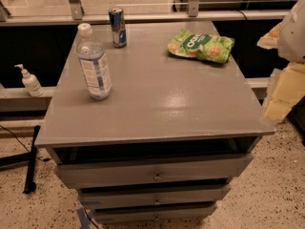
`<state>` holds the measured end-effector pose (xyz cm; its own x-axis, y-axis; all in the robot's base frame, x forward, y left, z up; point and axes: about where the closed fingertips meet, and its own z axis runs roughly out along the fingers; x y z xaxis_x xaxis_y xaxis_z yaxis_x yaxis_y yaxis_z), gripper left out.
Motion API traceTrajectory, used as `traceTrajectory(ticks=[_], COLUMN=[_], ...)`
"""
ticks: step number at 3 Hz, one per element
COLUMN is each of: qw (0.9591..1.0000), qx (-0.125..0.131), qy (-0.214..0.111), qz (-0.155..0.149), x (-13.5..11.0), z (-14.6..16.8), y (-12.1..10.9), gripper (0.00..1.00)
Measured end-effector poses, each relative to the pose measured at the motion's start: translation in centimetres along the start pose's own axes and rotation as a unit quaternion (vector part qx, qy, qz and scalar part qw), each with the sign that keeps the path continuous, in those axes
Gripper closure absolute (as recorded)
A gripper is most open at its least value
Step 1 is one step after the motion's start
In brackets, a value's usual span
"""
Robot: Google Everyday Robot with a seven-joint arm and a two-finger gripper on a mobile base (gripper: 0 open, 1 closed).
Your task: Move blue plastic bottle near green rice chip bag
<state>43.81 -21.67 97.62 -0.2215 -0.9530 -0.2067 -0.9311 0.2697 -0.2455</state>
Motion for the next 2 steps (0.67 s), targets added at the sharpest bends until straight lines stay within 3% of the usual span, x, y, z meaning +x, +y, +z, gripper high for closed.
traceTrajectory(ticks=[1,2], qw=[1.0000,0.9991], qx=[0.000,-0.005], qy=[0.000,-0.041], qz=[0.000,-0.010], x=[0.0,-1.5], z=[0.0,1.9], y=[0.0,0.5], gripper=[0.00,0.00])
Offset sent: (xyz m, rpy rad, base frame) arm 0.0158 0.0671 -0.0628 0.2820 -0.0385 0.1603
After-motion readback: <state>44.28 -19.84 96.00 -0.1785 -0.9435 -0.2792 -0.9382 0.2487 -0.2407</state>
